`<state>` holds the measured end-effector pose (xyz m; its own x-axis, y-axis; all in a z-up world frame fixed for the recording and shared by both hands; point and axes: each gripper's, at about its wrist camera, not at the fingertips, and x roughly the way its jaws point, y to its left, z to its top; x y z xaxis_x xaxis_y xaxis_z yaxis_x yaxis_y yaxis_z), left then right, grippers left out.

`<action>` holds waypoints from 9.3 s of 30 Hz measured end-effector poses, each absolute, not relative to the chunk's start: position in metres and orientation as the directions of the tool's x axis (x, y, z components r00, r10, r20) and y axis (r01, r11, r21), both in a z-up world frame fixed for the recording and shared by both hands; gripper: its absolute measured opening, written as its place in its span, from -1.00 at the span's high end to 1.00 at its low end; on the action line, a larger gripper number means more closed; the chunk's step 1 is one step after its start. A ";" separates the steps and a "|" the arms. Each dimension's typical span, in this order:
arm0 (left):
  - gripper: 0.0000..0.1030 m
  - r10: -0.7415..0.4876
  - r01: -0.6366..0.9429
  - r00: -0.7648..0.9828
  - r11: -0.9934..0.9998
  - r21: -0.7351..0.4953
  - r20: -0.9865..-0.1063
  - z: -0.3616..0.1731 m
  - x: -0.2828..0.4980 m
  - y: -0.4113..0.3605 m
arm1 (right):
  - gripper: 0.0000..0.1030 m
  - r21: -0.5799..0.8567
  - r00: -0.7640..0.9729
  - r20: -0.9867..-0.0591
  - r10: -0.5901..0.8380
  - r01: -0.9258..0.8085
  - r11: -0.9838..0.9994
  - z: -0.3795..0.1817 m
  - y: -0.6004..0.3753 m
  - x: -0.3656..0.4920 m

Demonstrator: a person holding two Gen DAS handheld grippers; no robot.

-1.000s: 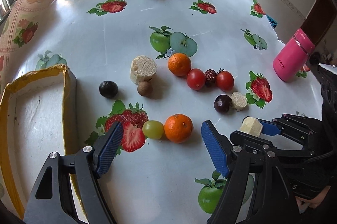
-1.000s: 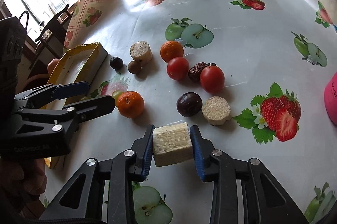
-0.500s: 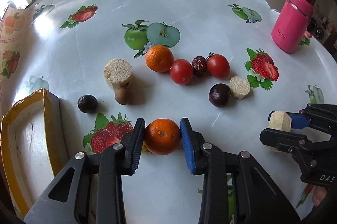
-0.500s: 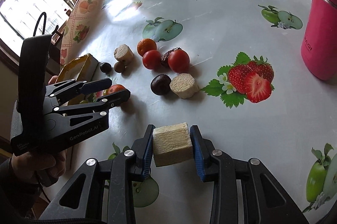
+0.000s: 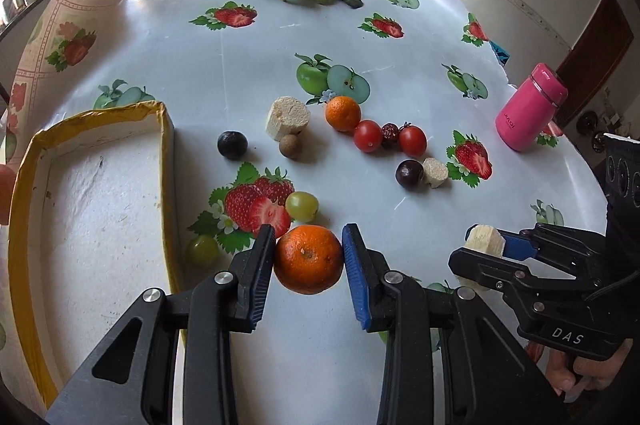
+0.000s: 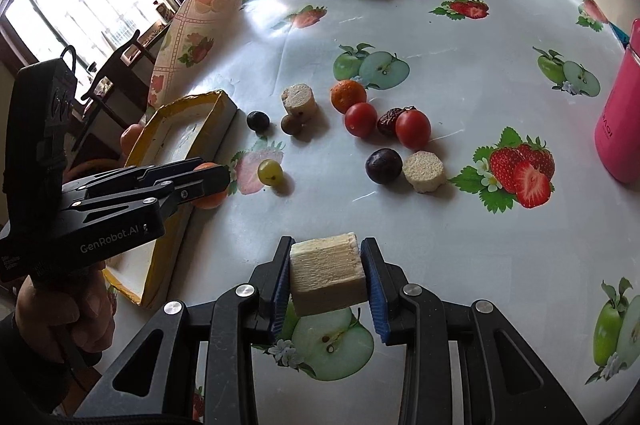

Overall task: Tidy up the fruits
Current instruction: 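Carry the tofu cube and mandarin with both tools over the yellow-rimmed tray, then open both tools to drop the tofu cube and mandarin into the tray, then withdraw both open tools from the tray back toward the fruits, then grasp the round beige slice with the right tool while the left tool grasps a green grape, then carry the beige slice and green grape with both tools over the tray, then open both tools to drop the slice and grape into the tray, then withdraw both open tools from the tray back toward the fruits, then grasp a dark plum with the left tool while the right tool grasps another dark plum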

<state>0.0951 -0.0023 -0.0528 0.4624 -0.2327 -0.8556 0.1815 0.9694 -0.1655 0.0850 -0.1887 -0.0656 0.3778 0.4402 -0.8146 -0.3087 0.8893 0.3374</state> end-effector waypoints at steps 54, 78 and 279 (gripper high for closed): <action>0.04 -0.035 -0.204 0.408 0.971 -0.128 -0.912 -0.100 0.016 0.189 | -0.07 0.238 0.071 -0.889 0.453 -0.773 0.588 -0.108 0.089 0.032; 0.01 -0.159 0.002 0.486 0.983 -0.181 -0.860 -0.048 0.029 0.090 | -0.07 0.256 0.271 -0.847 0.457 -0.546 0.798 -0.064 -0.074 0.036; -0.15 -0.146 0.004 0.454 0.987 -0.162 -0.879 -0.080 0.147 0.015 | 0.13 0.199 0.438 -0.859 0.266 -0.194 0.961 -0.088 -0.176 0.130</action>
<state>0.1465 0.0148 -0.0795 0.4542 -0.1460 -0.8788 0.0041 0.9868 -0.1618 0.1303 -0.1759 -0.0880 0.4379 0.2662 -0.8587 -0.1940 0.9606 0.1989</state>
